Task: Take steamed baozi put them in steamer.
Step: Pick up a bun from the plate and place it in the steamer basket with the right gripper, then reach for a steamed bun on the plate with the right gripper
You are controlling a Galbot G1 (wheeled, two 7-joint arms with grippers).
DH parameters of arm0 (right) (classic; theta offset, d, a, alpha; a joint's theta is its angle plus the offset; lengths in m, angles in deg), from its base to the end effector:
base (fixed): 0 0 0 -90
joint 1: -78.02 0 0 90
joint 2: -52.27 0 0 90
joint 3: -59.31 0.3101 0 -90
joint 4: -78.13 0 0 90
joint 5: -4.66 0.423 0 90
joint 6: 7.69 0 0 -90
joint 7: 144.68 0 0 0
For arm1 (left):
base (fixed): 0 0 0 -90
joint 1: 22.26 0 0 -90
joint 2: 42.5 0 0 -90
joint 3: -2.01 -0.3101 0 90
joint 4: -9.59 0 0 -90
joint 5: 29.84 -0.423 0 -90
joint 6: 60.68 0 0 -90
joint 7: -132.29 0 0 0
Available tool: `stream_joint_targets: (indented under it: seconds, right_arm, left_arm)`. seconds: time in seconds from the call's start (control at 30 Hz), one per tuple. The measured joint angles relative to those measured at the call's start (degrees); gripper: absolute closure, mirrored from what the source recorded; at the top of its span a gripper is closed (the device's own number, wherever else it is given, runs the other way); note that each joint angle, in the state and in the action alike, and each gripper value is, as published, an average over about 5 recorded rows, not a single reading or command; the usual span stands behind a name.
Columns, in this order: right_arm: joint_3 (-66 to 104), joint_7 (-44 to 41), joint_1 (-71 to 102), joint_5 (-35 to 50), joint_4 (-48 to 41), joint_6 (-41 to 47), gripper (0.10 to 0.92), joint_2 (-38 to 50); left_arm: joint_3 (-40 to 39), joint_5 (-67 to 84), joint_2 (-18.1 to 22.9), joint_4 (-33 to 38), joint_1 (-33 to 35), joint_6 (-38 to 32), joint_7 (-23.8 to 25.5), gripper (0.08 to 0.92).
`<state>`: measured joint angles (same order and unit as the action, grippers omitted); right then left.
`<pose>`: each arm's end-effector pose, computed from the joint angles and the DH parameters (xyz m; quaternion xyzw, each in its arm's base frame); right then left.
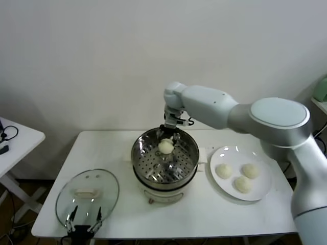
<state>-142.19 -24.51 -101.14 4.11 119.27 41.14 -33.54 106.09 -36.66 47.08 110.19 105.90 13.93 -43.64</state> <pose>0.6443 0.2123 -0.1115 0.6823 -0.1173 0.7214 0.0181 0.1740 0.1028 -0.4312 0.0452 -0.9851 -0.1190 0.1158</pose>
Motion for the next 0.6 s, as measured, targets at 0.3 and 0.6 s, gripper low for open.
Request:
stream_joint_targets:
  seconds: [0.3,0.6]
  right_arm:
    - [-2.45,-0.05,-4.26,6.43,2.07,-0.03,0.203,2.13]
    - [-17.68,-0.01,-18.55,26.61,15.9,14.43,0.203,13.0]
  left_arm:
    - [0.4,-0.26,-0.11,0.56,0.74,-0.22,-0.09,0.177]
    - [0.09,-0.89,0.25,1.21,1.32,-0.24,-0.12,0.177]
